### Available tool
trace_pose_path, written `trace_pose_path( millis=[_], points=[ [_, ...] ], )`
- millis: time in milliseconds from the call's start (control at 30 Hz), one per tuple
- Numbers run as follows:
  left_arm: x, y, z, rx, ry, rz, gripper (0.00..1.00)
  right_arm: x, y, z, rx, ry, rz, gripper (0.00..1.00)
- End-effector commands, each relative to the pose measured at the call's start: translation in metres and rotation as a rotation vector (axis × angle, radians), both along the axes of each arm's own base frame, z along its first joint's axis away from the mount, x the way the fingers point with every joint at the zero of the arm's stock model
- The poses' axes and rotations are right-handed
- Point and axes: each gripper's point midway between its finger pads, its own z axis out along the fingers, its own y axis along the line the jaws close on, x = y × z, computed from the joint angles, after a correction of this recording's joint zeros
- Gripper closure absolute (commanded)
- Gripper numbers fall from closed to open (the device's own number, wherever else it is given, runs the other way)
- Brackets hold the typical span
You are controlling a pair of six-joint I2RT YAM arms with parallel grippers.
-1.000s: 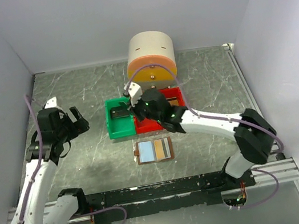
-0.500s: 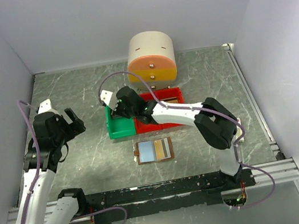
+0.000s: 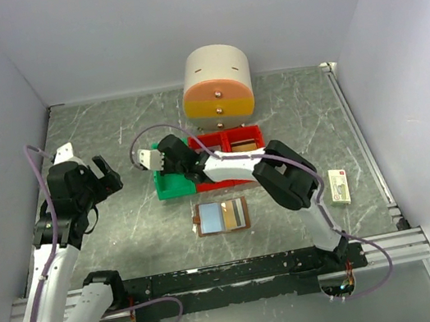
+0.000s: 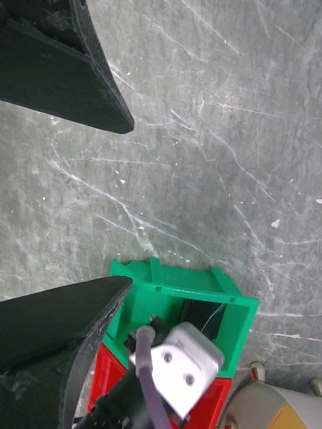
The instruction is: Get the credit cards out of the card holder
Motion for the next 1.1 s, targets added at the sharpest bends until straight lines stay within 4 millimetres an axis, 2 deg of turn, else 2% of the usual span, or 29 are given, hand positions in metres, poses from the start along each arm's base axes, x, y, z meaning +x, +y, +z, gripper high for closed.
trace_pose_path(
  millis=[0, 133, 200, 267, 400, 633, 867, 1000, 1067],
  points=[
    [-0.001, 0.002, 0.000, 0.002, -0.005, 0.011, 0.00, 0.020, -0.005, -0.006, -0.099, -0.106, -0.010, 0.97],
    [-0.001, 0.002, -0.001, 0.001, -0.002, 0.006, 0.00, 0.021, -0.005, -0.015, -0.140, -0.111, -0.002, 0.92],
    [-0.001, 0.001, -0.001, 0.000, 0.000, 0.001, 0.00, 0.018, -0.006, -0.020, -0.154, -0.086, 0.004, 0.84],
    [-0.001, 0.000, -0.001, -0.001, 0.001, -0.002, 0.00, 0.014, -0.007, -0.023, -0.151, -0.050, -0.004, 0.69],
    [0.000, -0.001, -0.002, -0.003, 0.002, -0.008, 0.00, 0.010, -0.008, -0.019, -0.119, -0.018, -0.021, 0.62],
    [0.000, -0.003, -0.005, -0.007, 0.012, -0.021, 0.00, 0.007, -0.008, 0.007, -0.055, -0.016, -0.038, 0.58],
    [0.001, -0.005, -0.008, -0.009, 0.024, -0.034, 0.00, -0.006, -0.005, 0.029, 0.039, 0.010, -0.018, 0.56],
    [0.002, -0.008, -0.009, -0.012, 0.028, -0.053, 0.01, -0.015, -0.009, 0.058, 0.174, 0.016, -0.059, 0.56],
    [0.003, -0.010, -0.010, -0.015, 0.029, -0.062, 0.01, -0.026, -0.012, 0.080, 0.267, 0.021, -0.059, 0.56]
  ],
)
